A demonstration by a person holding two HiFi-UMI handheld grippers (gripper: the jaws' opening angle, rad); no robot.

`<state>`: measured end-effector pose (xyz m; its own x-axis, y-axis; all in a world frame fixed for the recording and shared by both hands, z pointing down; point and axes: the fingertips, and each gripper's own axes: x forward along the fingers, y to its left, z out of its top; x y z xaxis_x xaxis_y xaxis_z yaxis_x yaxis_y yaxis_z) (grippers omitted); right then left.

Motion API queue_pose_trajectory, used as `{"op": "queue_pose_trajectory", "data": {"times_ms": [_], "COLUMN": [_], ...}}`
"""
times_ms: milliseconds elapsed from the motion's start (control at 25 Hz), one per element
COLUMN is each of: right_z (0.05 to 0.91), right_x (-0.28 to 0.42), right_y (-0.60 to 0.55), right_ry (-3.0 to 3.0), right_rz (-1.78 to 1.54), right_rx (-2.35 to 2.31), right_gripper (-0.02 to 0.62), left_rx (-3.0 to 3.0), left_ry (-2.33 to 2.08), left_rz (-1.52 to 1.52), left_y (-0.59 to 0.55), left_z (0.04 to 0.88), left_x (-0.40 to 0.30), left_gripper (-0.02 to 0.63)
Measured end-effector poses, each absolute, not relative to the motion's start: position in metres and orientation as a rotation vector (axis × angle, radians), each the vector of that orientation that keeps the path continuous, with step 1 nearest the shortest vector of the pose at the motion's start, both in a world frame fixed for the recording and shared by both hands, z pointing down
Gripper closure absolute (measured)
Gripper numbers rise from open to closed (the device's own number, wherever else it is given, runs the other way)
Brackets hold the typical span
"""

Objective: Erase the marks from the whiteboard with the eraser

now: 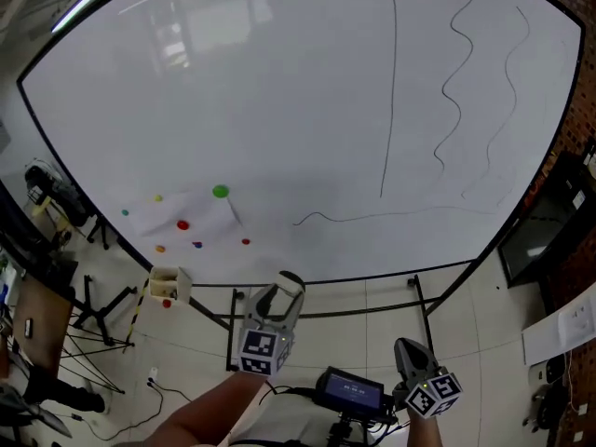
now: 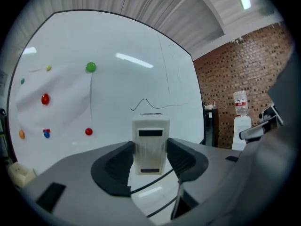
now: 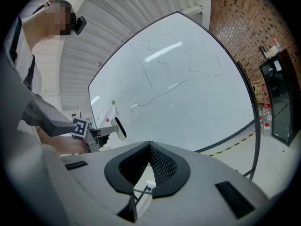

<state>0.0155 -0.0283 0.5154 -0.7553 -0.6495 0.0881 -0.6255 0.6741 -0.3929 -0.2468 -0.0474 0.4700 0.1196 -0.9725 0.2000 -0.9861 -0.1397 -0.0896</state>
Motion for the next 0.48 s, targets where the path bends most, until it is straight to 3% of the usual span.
{"op": "queue_pose_trajectory", "data": {"times_ms": [480], "right_z": [0.457], "right_x": [-0.021], "right_y": [-0.118], "right_ry": [2.861], "right_rz": [-0.413], "right_rx": [-1.095], "right_gripper": [0.588], "left_rx": [2.410], "left_ry": [-2.168], "left_rz": [0.357], "left_y": [-0.116], "left_z": [0.441], "left_x": [-0.280], "left_gripper": [0.353]}}
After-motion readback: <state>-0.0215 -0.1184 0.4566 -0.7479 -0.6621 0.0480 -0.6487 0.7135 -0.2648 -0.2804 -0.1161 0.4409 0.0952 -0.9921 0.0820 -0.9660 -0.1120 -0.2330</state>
